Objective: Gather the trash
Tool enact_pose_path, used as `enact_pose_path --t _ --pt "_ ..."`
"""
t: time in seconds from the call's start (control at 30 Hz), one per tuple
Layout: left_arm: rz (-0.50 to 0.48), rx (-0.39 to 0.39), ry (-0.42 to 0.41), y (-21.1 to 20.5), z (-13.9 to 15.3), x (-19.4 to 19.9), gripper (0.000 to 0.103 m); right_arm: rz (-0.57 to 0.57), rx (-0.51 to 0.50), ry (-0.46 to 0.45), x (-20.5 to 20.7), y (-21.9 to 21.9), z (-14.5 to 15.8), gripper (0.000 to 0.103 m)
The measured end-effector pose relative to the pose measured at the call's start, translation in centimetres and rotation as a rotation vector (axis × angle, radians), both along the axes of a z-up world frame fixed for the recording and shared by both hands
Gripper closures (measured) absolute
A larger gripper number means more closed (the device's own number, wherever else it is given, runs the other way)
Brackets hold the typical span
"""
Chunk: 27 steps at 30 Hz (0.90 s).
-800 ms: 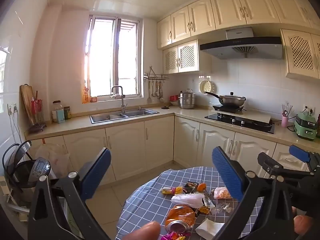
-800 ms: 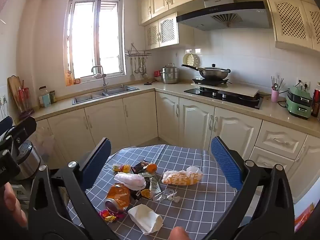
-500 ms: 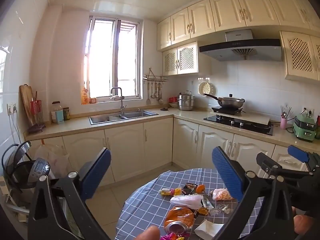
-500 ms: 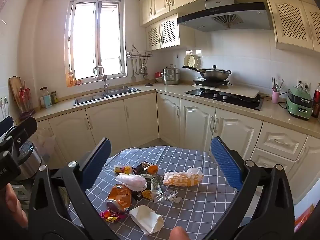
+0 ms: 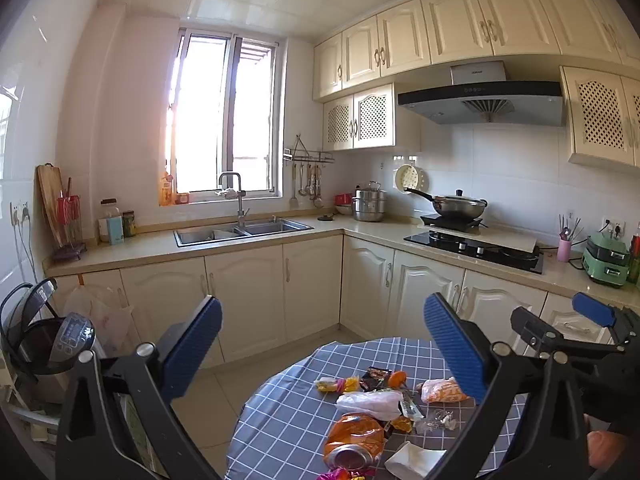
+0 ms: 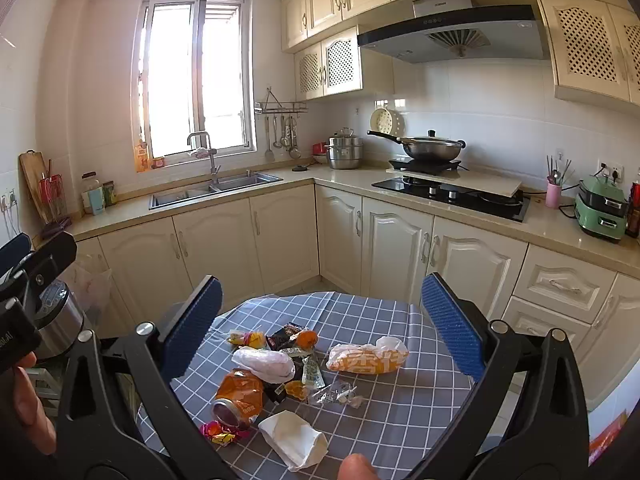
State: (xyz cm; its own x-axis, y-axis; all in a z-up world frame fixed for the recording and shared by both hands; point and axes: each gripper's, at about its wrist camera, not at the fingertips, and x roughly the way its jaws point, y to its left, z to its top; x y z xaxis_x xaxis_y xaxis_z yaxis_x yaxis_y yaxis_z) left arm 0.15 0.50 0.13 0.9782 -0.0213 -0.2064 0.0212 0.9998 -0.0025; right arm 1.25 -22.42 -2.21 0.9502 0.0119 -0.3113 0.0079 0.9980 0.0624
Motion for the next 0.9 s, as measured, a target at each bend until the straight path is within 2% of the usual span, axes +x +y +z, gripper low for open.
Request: enact_pose_path --t 0.9 --pt "-0.002 0.003 0.029 -0.7 -1.0 1.0 0.004 0.011 0.007 0.013 0.8 0.0 -1.1 0.005"
